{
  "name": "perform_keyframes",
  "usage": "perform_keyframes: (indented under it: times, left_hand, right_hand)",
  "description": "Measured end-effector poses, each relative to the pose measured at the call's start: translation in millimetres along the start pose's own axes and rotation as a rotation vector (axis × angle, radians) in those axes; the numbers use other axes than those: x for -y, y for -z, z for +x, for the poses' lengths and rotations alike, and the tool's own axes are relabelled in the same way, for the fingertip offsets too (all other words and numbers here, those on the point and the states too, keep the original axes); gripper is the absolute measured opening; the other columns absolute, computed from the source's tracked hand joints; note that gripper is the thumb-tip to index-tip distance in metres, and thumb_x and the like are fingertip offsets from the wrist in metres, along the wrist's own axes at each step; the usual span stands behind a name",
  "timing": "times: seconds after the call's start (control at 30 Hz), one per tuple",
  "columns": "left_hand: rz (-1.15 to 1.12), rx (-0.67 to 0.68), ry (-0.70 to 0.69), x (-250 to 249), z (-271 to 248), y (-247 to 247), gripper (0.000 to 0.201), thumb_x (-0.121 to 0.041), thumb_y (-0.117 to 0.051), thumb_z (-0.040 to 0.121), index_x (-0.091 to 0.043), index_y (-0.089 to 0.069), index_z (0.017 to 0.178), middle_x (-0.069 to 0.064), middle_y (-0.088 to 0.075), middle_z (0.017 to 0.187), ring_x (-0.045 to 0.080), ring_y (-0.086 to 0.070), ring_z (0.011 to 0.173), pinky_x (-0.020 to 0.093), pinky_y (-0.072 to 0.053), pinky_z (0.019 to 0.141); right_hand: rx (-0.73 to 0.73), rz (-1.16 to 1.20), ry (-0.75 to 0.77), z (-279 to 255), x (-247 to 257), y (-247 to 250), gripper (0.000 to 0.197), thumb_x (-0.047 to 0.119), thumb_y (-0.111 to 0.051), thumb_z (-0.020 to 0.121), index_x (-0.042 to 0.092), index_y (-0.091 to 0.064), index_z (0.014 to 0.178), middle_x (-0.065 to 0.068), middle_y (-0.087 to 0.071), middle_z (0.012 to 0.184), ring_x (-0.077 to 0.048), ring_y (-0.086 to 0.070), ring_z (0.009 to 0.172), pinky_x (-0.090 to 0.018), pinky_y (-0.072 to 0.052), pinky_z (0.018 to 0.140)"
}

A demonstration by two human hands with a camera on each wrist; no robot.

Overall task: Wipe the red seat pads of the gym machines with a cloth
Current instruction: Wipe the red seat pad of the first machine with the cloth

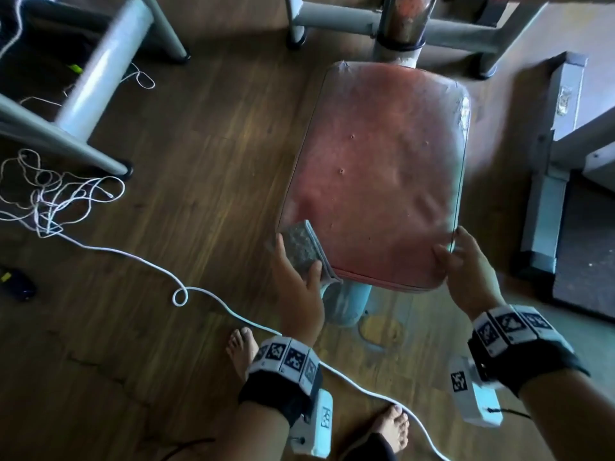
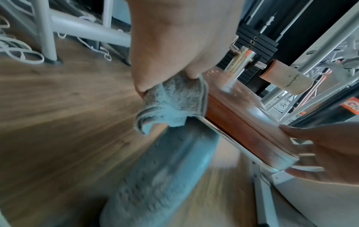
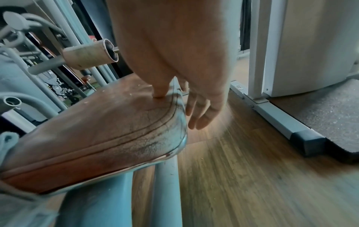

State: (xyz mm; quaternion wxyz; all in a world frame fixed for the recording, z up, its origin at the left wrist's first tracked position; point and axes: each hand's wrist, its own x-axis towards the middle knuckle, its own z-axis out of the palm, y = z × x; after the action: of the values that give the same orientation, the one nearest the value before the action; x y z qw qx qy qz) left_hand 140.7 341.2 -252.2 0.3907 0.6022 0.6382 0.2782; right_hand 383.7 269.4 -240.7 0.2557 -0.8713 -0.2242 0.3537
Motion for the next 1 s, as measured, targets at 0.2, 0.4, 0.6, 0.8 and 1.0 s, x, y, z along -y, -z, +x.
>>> perform_keyframes:
  times: [0.2, 0.4, 0.6, 0.8, 1.0]
  left_hand:
    - [-0.265, -0.104, 0.32, -12, -39, -30, 0.074, -0.038, -0.05, 0.094, -0.029, -0.005, 0.152, -0.002, -0.024, 0.156, 0.016, -0.034, 0.139, 0.043, -0.032, 0.113]
    - [-0.309, -0.234, 0.352, -16, -29, -46, 0.07, -0.029, -0.051, 0.095, -0.018, -0.014, 0.153, 0.007, -0.035, 0.152, 0.021, -0.039, 0.136, 0.04, -0.032, 0.113]
    - [-0.211, -0.311, 0.326, -29, -26, -64, 0.076, -0.03, -0.051, 0.096, -0.012, -0.004, 0.153, 0.017, -0.032, 0.151, 0.025, -0.044, 0.13, 0.028, -0.033, 0.107]
    - [-0.159, -0.187, 0.254, -43, -56, -89, 0.08, -0.019, -0.049, 0.097, -0.009, 0.009, 0.151, 0.015, -0.016, 0.157, 0.02, -0.031, 0.139, 0.013, -0.021, 0.103]
    - [-0.07, -0.329, 0.15, -12, -3, -66, 0.082, -0.045, -0.038, 0.096, -0.005, 0.01, 0.15, 0.021, 0.011, 0.158, 0.032, -0.002, 0.148, 0.048, -0.015, 0.118]
  right_hand:
    - [-0.049, -0.04, -0.008, -4, 2, -2, 0.036, 0.034, -0.054, 0.093, 0.025, -0.052, 0.128, -0.002, -0.069, 0.099, -0.027, -0.064, 0.092, -0.034, -0.048, 0.079]
    - [-0.023, -0.052, 0.024, -5, 1, 6, 0.02, 0.03, -0.06, 0.091, 0.031, -0.059, 0.111, 0.004, -0.071, 0.098, -0.024, -0.067, 0.082, -0.043, -0.056, 0.08]
    - [-0.025, -0.118, 0.066, -5, 3, 9, 0.009, 0.026, -0.06, 0.092, 0.027, -0.06, 0.101, 0.005, -0.069, 0.09, -0.019, -0.066, 0.081, -0.038, -0.057, 0.073]
    - [0.037, -0.172, 0.089, 2, 5, 17, 0.019, 0.03, -0.065, 0.086, 0.025, -0.063, 0.105, 0.0, -0.071, 0.092, -0.025, -0.067, 0.084, -0.045, -0.059, 0.072]
    - [0.049, -0.197, 0.083, 6, 6, 20, 0.02, 0.03, -0.066, 0.086, 0.025, -0.066, 0.105, -0.003, -0.069, 0.088, -0.026, -0.067, 0.077, -0.044, -0.059, 0.073]
